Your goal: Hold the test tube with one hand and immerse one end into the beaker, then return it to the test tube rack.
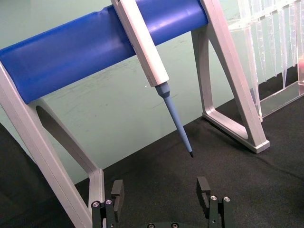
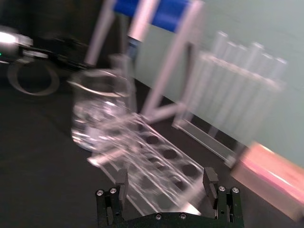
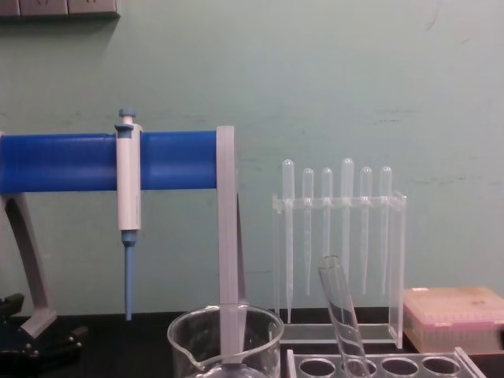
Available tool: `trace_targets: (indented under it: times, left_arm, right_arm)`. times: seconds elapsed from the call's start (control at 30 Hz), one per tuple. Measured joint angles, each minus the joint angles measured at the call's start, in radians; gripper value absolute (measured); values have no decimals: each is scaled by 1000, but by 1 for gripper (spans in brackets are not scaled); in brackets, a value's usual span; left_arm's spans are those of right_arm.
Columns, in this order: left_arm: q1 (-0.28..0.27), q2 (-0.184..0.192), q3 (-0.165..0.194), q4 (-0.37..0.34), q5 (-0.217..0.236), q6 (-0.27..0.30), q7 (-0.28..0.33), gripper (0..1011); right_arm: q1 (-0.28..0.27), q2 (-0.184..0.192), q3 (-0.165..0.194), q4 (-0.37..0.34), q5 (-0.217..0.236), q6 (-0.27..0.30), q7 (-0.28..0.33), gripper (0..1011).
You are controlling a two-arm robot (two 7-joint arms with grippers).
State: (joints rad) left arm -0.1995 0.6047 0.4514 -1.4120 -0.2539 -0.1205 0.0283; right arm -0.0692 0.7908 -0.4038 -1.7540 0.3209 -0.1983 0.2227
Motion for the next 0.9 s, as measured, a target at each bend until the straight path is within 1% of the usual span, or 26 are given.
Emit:
trace_targets:
  times: [0.03, 0.07, 0.17, 0.2, 0.3, 0.33, 0.4, 0.43, 0.5, 0.53, 0.6, 0.67, 0.7, 0.77, 0.83, 0.9]
  left_arm:
    - [0, 0, 0, 0, 0, 0, 0, 1000]
    - [0, 0, 0, 0, 0, 0, 0, 1000]
    - [0, 0, 0, 0, 0, 0, 0, 1000]
    - [0, 0, 0, 0, 0, 0, 0, 1000]
    - [0, 0, 0, 0, 0, 0, 0, 1000]
    - [0, 0, 0, 0, 0, 0, 0, 1000]
    - [0, 0, 0, 0, 0, 0, 0, 1000]
    - [0, 0, 0, 0, 0, 0, 0, 1000]
    - [0, 0, 0, 0, 0, 0, 0, 1000]
    - [0, 0, 0, 0, 0, 0, 0, 1000]
    - [0, 0, 0, 0, 0, 0, 0, 1000]
    - [0, 0, 0, 0, 0, 0, 0, 1000]
    - [0, 0, 0, 0, 0, 0, 0, 1000]
    - [0, 0, 0, 0, 0, 0, 0, 1000]
    - [0, 0, 0, 0, 0, 0, 0, 1000]
    - [0, 0, 0, 0, 0, 0, 0, 1000]
  right_arm:
    - [7, -2, -6, -1, -1, -3, 12, 1002]
    - [24, -11, -21, -1, -12, -10, 38, 1002]
    - [58, -33, -42, 9, -39, -21, 65, 1002]
    - [84, -53, -57, 21, -57, -23, 80, 1002]
    - [122, -84, -76, 42, -82, -23, 99, 1000]
    - [148, -108, -89, 60, -95, -21, 110, 1002]
    - [168, -128, -97, 76, -103, -18, 117, 1002]
    - [187, -149, -104, 92, -111, -16, 124, 1002]
    - [210, -177, -112, 115, -125, -15, 129, 1002]
    - [210, -177, -112, 115, -125, -15, 129, 1002]
    - [229, -207, -117, 136, -145, -15, 127, 1002]
    - [234, -219, -117, 145, -151, -18, 126, 1000]
    - [234, -219, -117, 145, -151, -18, 126, 1000]
    - [239, -236, -114, 157, -161, -26, 122, 1002]
    - [241, -244, -114, 163, -170, -28, 119, 979]
    - [244, -253, -113, 170, -183, -29, 117, 929]
